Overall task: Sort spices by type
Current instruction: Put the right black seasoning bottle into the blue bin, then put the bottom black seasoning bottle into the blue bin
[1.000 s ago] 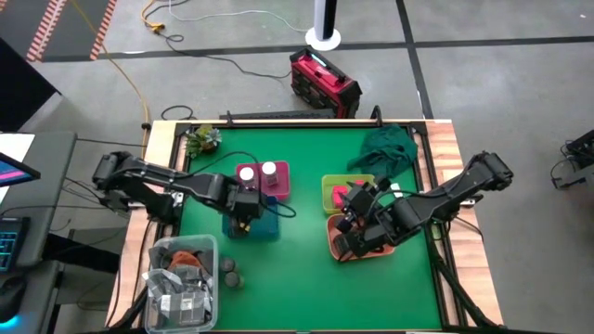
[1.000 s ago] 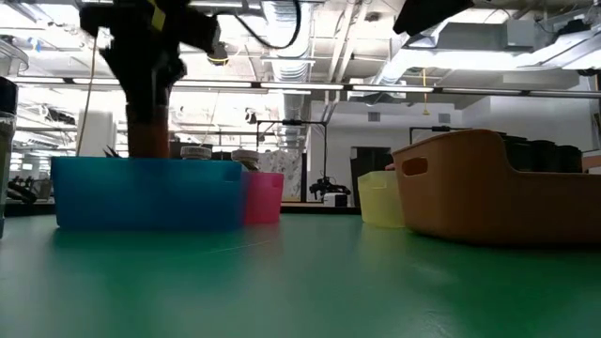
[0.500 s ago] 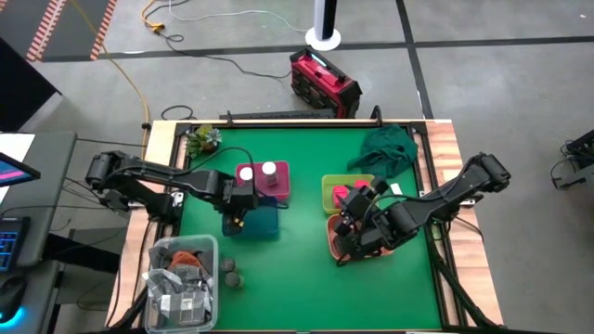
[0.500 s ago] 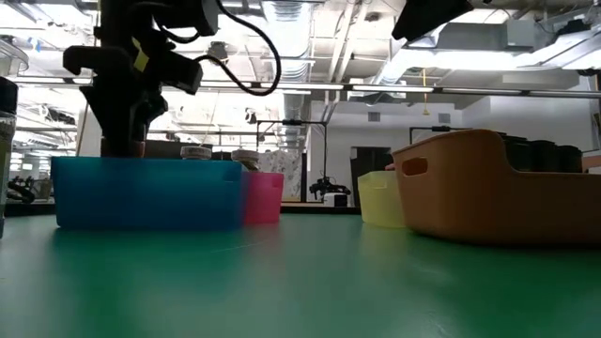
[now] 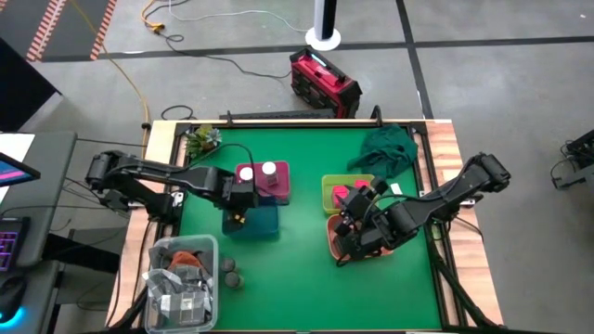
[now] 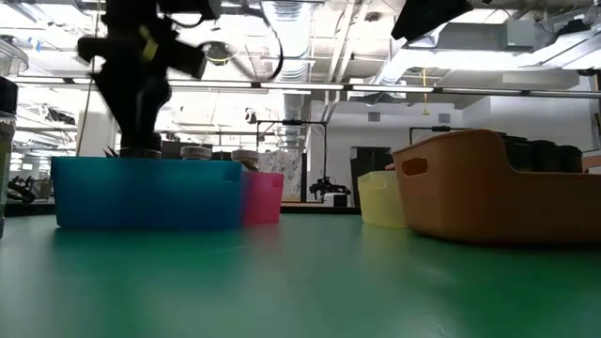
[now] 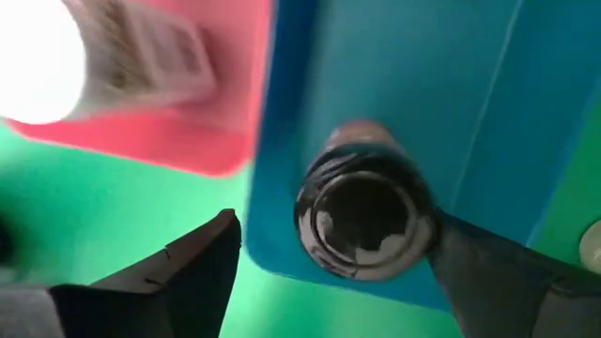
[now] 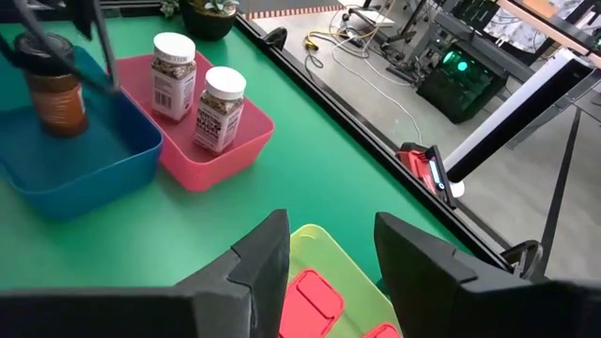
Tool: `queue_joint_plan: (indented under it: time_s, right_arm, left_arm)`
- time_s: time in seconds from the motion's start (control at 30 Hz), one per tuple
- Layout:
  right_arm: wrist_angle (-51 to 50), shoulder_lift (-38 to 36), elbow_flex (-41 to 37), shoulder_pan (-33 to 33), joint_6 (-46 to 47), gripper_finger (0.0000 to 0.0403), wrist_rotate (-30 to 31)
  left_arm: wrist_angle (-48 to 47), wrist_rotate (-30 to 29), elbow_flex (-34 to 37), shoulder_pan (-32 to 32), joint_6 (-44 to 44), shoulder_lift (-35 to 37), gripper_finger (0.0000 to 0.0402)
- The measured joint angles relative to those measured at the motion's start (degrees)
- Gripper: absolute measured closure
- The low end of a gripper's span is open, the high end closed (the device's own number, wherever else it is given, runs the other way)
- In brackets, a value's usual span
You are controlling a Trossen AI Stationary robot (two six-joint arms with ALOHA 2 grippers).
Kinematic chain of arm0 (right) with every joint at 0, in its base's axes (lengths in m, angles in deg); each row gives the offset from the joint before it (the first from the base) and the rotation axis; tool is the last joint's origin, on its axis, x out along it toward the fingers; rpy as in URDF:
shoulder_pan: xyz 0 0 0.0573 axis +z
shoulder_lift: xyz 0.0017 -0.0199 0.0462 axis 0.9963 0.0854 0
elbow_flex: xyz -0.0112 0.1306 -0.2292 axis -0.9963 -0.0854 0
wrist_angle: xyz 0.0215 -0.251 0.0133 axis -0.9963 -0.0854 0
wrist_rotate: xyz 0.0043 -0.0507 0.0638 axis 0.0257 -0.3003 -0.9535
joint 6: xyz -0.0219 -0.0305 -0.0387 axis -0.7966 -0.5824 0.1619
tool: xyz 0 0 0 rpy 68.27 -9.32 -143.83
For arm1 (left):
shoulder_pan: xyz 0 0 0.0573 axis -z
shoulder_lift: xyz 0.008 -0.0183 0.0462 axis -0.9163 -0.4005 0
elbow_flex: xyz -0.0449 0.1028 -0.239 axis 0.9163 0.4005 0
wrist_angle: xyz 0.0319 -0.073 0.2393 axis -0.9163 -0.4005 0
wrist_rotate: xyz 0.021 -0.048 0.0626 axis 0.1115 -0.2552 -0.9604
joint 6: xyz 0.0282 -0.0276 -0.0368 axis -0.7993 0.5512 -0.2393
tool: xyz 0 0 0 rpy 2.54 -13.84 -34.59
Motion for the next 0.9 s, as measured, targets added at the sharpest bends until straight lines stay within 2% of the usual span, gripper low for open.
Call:
queue_joint_plan:
  time_s: [0.17,0.27,0.4,0.57,0.8,0.9]
  right_arm:
    - [0.04,0.00,0.00,0.00,0.00,0.0218,0.02]
    - [0.02,0.00,0.00,0.00,0.05,0.0218,0.00]
    - [0.02,0.00,0.00,0.00,0.07,0.0218,0.00]
    - [0.13,0.00,0.00,0.00,0.07,0.0218,0.00]
    - [0.61,0.00,0.00,-0.35,0.04,0.0218,0.00]
    - [0.63,0.00,0.00,-0.57,0.03,0.0218,-0.02]
  left_arm:
    - [-3.44,-2.34,-7.88,1.58,-0.42,1.01,0.0082]
    - [-4.02,-3.02,-11.67,4.66,-1.18,1.49,0.0082]
    - [-4.08,-4.13,-14.42,11.58,-2.91,1.57,0.0081]
    - [-1.58,-3.94,-14.55,22.34,-2.42,0.51,0.0081]
    - [2.85,1.34,-14.90,30.49,2.47,-6.92,0.0081]
    - [1.19,2.96,-18.52,31.53,1.02,-12.25,0.0081]
